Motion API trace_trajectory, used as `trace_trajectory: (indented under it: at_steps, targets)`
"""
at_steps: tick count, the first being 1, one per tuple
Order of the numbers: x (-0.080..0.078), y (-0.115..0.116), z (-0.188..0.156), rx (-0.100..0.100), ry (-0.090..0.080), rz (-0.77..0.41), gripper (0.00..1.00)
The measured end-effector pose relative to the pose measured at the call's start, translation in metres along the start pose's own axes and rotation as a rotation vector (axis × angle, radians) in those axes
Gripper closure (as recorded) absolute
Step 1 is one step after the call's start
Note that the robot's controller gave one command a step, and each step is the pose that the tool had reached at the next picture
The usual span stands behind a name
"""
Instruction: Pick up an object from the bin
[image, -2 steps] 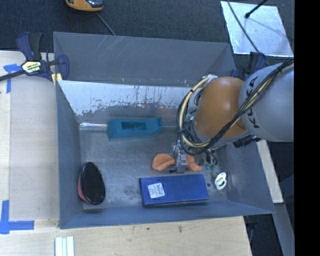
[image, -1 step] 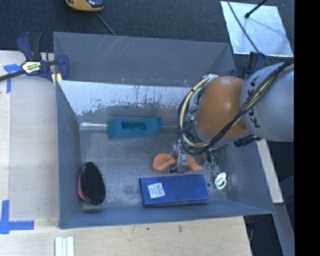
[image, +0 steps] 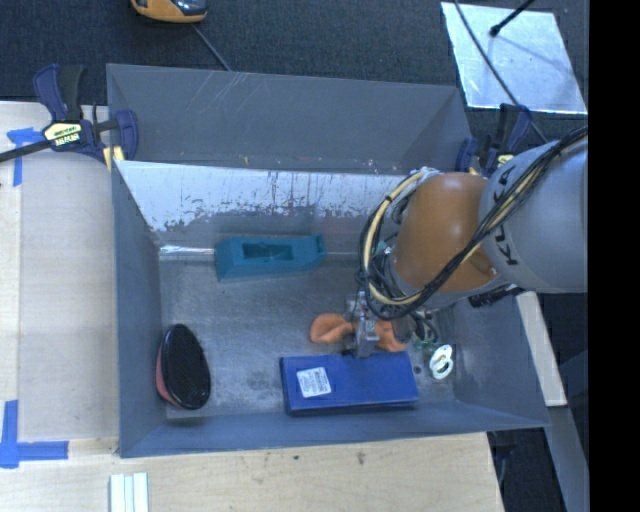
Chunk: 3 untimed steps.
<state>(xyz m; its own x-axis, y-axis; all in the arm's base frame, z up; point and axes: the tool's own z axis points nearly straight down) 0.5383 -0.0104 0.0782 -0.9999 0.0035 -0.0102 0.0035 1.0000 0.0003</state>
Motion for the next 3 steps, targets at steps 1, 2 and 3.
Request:
trace_trajectory:
  at_steps: [1, 2, 3]
  targets:
    - [0.002, -0.051, 0.003, 0.000, -0.013, -0.022, 1.00]
    - [0.000, -0.064, 0.003, 0.001, -0.011, -0.015, 1.00]
    - [-0.023, -0.047, 0.007, -0.001, 0.005, 0.123, 1.00]
